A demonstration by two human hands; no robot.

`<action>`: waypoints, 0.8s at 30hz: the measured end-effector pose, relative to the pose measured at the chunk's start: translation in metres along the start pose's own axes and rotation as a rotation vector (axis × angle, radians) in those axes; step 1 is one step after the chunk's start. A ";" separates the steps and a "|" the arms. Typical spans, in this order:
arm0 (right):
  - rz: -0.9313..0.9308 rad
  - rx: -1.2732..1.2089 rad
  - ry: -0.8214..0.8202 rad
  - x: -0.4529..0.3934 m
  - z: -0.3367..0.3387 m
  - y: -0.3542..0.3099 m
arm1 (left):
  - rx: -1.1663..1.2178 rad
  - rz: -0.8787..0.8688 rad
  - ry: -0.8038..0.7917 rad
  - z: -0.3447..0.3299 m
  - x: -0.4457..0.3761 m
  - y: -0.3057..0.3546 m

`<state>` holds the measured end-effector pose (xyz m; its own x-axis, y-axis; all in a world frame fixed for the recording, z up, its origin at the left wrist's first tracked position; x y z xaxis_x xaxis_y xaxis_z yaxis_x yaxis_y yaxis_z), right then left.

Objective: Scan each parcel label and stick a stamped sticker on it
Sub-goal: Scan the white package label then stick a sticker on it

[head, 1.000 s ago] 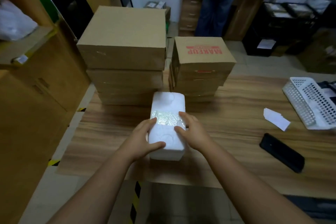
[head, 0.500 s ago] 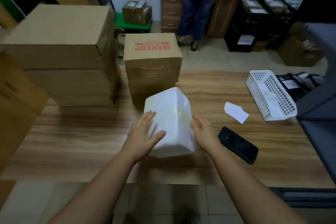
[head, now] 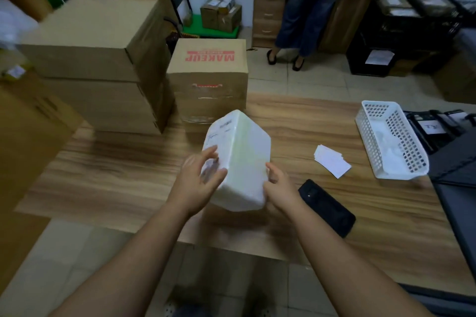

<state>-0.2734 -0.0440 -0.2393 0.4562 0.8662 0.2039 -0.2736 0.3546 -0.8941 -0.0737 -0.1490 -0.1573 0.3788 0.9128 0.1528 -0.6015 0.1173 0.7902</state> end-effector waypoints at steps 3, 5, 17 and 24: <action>-0.075 0.023 0.209 0.002 0.032 0.009 | -0.069 -0.021 0.009 -0.004 0.000 0.014; -0.033 -0.038 0.243 0.000 0.040 0.003 | -0.194 0.060 -0.060 -0.020 -0.006 0.001; 0.156 -0.008 -0.035 0.011 0.040 0.008 | -0.357 0.010 -0.209 -0.090 0.000 0.016; 0.147 0.335 0.108 0.017 0.124 0.060 | -0.352 0.022 -0.205 -0.091 -0.017 0.012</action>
<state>-0.3867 0.0358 -0.2406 0.4729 0.8808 0.0239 -0.5960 0.3398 -0.7275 -0.1514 -0.1276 -0.2038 0.4742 0.8237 0.3110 -0.8017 0.2580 0.5392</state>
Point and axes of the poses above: each hand's wrist, its own x-axis away from the middle knuckle, its own z-axis out of the back of the hand, y = z × x, the point moved 10 cm from there along -x, towards the middle knuckle, and after that the axes turned 13 degrees about z, right-handed, at the moved point
